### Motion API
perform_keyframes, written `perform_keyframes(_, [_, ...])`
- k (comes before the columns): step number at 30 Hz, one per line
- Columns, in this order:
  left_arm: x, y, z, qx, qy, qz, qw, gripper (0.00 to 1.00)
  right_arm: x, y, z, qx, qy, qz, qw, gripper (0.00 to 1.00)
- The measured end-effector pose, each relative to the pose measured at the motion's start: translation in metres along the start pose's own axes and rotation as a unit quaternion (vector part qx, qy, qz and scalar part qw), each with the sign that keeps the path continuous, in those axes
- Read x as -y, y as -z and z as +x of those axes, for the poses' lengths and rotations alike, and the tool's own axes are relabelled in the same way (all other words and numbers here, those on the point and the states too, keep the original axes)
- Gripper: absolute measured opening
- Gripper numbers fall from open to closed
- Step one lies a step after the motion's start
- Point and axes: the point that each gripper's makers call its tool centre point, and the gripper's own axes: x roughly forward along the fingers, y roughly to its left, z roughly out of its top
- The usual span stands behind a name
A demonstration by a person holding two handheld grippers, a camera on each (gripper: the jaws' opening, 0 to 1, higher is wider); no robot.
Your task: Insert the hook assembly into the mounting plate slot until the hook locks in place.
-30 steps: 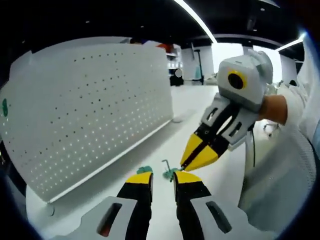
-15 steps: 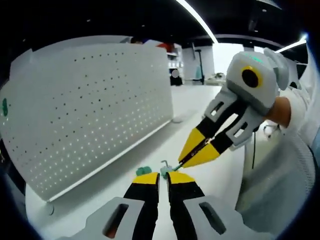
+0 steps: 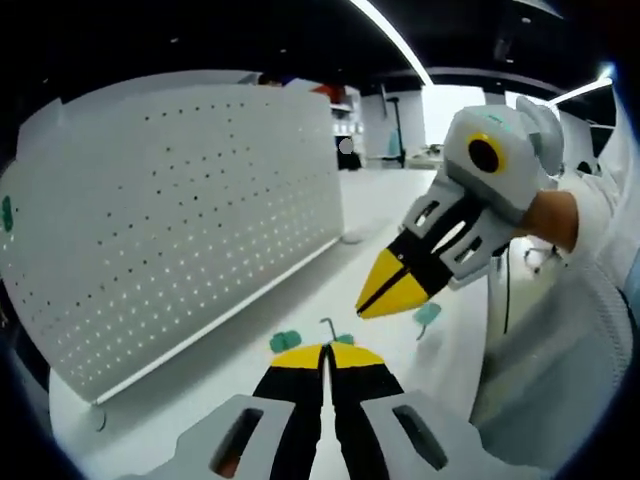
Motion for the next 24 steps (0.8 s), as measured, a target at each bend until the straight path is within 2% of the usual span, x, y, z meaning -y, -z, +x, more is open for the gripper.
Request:
perform_keyframes(14, [0.003, 0.0, 0.0, 0.004, 0.007, -0.003, 1.0, 0.02, 0.027, 0.022, -0.016, -0.012, 0.035, 0.036, 0.9987, 0.0])
perform_keyframes(24, [0.003, -0.002, -0.001, 0.011, 0.007, -0.005, 0.9999, 0.02, 0.037, 0.029, -0.026, -0.016, 0.052, 0.053, 0.9971, 0.0])
